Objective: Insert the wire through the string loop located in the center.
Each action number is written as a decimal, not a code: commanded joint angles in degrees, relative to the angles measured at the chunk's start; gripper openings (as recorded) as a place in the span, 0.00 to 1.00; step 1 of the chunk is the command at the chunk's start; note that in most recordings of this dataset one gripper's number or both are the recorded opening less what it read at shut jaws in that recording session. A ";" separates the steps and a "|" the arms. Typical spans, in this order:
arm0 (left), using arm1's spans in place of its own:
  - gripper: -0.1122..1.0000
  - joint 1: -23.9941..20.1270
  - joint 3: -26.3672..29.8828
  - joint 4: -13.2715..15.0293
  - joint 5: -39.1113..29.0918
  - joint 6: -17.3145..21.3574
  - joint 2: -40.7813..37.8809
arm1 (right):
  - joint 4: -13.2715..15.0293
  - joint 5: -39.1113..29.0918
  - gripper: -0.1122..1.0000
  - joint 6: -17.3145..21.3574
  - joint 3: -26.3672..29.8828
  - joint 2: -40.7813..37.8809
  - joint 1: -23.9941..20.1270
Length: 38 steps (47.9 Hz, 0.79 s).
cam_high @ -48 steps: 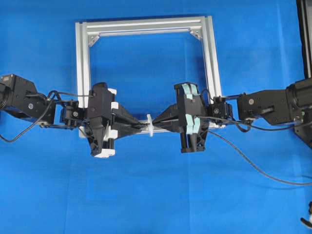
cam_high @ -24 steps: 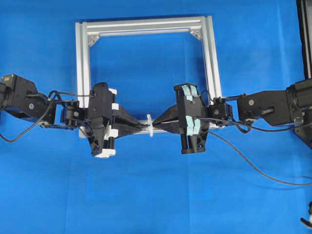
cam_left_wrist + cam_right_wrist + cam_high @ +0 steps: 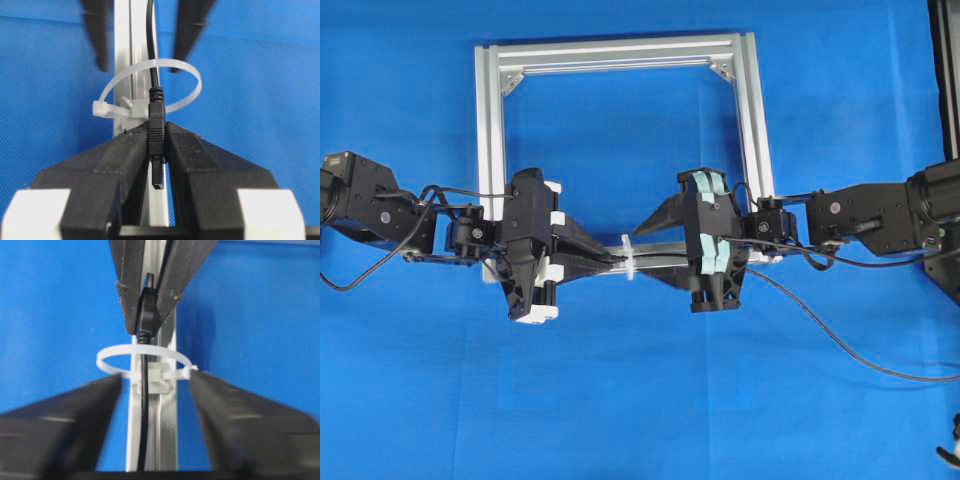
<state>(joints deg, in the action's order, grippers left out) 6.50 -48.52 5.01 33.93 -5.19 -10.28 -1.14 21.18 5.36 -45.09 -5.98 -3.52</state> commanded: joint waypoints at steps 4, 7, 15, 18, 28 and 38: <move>0.17 0.00 0.88 -0.09 0.26 0.00 0.79 | -0.18 0.09 0.80 0.09 0.62 0.79 0.00; 0.17 0.00 0.97 -0.09 0.26 0.00 0.70 | -0.09 0.09 0.92 0.18 0.62 0.70 0.00; 0.17 0.00 0.88 -0.09 0.26 0.00 0.70 | -0.18 0.09 0.96 0.18 0.62 0.79 0.00; 0.17 0.00 0.88 -0.09 0.26 0.00 0.79 | -0.09 0.09 0.97 0.18 0.62 0.70 0.00; 0.17 0.00 0.00 -0.09 0.18 0.09 1.23 | -0.18 0.09 0.97 0.18 0.62 0.70 0.00; 0.17 0.44 -4.39 -0.09 0.44 -0.09 4.31 | -0.18 -0.35 0.97 0.18 0.62 0.70 -0.09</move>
<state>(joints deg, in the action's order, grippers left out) 6.68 -51.86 5.10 33.93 -5.10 -8.79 -1.23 20.74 5.54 -45.09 -5.98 -3.52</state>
